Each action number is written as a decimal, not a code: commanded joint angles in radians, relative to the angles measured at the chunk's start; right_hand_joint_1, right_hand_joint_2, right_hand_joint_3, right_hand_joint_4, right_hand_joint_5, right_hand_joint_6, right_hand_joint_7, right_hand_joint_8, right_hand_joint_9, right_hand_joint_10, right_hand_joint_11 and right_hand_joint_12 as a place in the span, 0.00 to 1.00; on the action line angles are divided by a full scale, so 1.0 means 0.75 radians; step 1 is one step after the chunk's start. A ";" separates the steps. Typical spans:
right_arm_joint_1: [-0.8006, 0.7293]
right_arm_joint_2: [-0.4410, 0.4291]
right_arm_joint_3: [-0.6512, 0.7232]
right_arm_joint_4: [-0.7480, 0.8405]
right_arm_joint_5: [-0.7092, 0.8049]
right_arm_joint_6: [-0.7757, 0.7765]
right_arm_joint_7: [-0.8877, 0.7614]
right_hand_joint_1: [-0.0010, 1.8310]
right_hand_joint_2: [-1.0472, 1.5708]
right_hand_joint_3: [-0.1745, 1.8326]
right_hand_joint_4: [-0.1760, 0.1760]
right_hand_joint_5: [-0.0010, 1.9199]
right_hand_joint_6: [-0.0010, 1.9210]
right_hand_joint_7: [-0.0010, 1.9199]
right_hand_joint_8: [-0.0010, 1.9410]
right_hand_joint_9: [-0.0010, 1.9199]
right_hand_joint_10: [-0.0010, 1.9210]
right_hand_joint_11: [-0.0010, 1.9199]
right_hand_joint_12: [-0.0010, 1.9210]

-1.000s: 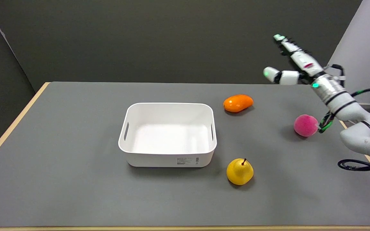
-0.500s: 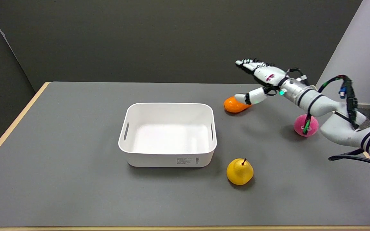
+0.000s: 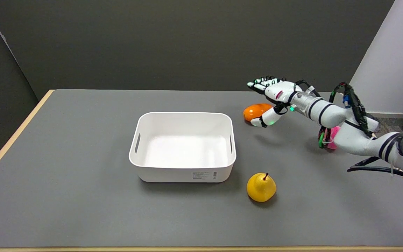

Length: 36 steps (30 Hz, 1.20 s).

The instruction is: Pick up mango.

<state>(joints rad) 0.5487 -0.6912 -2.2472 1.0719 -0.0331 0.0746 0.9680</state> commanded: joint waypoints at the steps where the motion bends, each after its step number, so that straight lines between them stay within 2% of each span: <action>1: 0.185 -0.076 -0.236 -0.216 -0.006 -0.031 -0.075 0.29 0.60 0.42 0.69 0.00 0.00 0.00 0.00 0.00 0.00 0.00 0.25; 3: 0.195 -0.089 -0.240 -0.254 0.009 -0.006 -0.075 0.29 0.60 0.42 0.68 0.00 0.00 0.00 0.00 0.00 0.00 0.00 0.25; 5: 0.200 -0.095 -0.244 -0.280 0.024 0.015 -0.075 0.30 0.59 0.48 0.66 0.00 0.00 0.00 0.00 0.00 0.00 0.00 0.23; 8: 0.200 -0.107 -0.244 -0.323 0.039 0.048 -0.075 0.30 0.61 0.43 0.63 0.00 0.00 0.00 0.00 0.00 0.00 0.00 0.23; 14: 0.202 -0.135 -0.236 -0.376 0.039 0.097 -0.075 0.29 0.62 0.47 0.59 0.00 0.00 0.00 0.00 0.00 0.01 0.00 0.23; 16: 0.202 -0.151 -0.231 -0.394 0.039 0.106 -0.075 0.28 0.64 0.58 0.58 0.00 0.00 0.00 0.01 0.00 0.15 0.00 0.31; 18: 0.202 -0.158 -0.231 -0.407 0.039 0.110 -0.075 0.30 0.66 0.59 0.61 0.02 0.08 0.04 0.13 0.04 0.26 0.00 0.38; 21: 0.196 -0.164 -0.231 -0.409 0.039 0.110 -0.075 0.34 0.70 0.55 0.64 0.06 0.20 0.11 0.17 0.11 0.30 0.01 0.44; 22: 0.194 -0.166 -0.229 -0.409 0.039 0.110 -0.075 0.34 0.69 0.58 0.66 0.08 0.27 0.15 0.22 0.14 0.34 0.02 0.46; 24: 0.191 -0.171 -0.225 -0.409 0.039 0.106 -0.075 0.37 0.71 0.54 0.65 0.10 0.41 0.19 0.28 0.16 0.38 0.03 0.51; 26: 0.187 -0.177 -0.223 -0.407 0.039 0.104 -0.075 0.39 0.72 0.52 0.65 0.11 0.50 0.22 0.33 0.18 0.40 0.04 0.54; 27: 0.185 -0.179 -0.221 -0.403 0.039 0.102 -0.075 0.40 0.73 0.52 0.65 0.12 0.54 0.24 0.38 0.20 0.42 0.05 0.56; 28: 0.185 -0.181 -0.219 -0.401 0.039 0.100 -0.075 0.42 0.73 0.51 0.65 0.14 0.60 0.27 0.45 0.23 0.47 0.08 0.62; 29: 0.183 -0.184 -0.215 -0.397 0.039 0.099 -0.075 0.43 0.75 0.48 0.64 0.17 0.67 0.30 0.51 0.26 0.52 0.10 0.67; 31: 0.180 -0.188 -0.212 -0.396 0.039 0.098 -0.075 0.44 0.89 0.24 0.54 0.24 0.92 0.32 0.52 0.28 0.52 0.12 0.71; 33: 0.176 -0.194 -0.202 -0.392 0.039 0.098 -0.075 0.44 0.88 0.24 0.71 0.27 0.89 0.32 0.63 0.31 0.60 0.12 0.83; 34: 0.173 -0.197 -0.194 -0.387 0.039 0.097 -0.075 0.44 0.87 0.24 0.70 0.27 0.89 0.33 0.65 0.32 0.61 0.12 0.86; 35: 0.168 -0.197 -0.186 -0.382 0.039 0.097 -0.075 0.44 0.88 0.25 0.62 0.27 0.90 0.34 0.64 0.33 0.60 0.12 0.86; 36: 0.166 -0.197 -0.177 -0.376 0.039 0.097 -0.075 0.44 0.87 0.25 0.66 0.27 0.89 0.34 0.66 0.34 0.61 0.12 0.88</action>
<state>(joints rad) 0.6843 -0.8073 -2.4034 0.8001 -0.0061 0.1408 0.9148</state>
